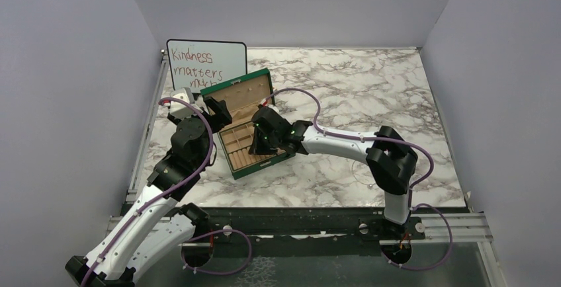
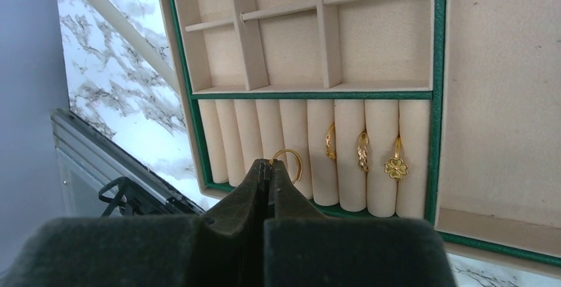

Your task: Organize the mixed jewelry

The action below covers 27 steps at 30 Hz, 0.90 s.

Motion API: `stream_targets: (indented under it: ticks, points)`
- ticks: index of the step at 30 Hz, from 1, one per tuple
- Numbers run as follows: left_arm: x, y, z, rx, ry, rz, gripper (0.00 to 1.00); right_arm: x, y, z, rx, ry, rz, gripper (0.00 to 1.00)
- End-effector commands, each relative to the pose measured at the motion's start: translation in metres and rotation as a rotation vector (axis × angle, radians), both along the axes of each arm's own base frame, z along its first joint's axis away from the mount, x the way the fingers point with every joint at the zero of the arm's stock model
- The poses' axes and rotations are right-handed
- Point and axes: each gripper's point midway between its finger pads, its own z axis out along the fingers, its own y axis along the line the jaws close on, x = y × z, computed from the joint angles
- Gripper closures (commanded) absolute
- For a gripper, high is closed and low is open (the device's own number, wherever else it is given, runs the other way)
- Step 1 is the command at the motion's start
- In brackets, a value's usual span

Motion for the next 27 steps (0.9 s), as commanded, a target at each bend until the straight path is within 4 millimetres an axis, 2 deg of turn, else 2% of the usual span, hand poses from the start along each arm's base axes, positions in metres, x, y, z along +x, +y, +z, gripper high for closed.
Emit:
stream_targets:
  ticks: [1, 20, 27]
  points:
    - [0.0, 0.003, 0.003, -0.009, -0.014, 0.012, 0.2, 0.002, 0.004, 0.006, 0.055, 0.008, -0.01, 0.99]
    - [0.002, 0.0, 0.0, -0.005, -0.005, 0.006, 0.2, 0.022, -0.004, -0.003, 0.067, -0.009, -0.09, 0.99]
    - [0.002, 0.0, 0.0, -0.005, -0.005, 0.006, 0.2, 0.018, -0.003, -0.008, 0.095, 0.036, -0.096, 0.99]
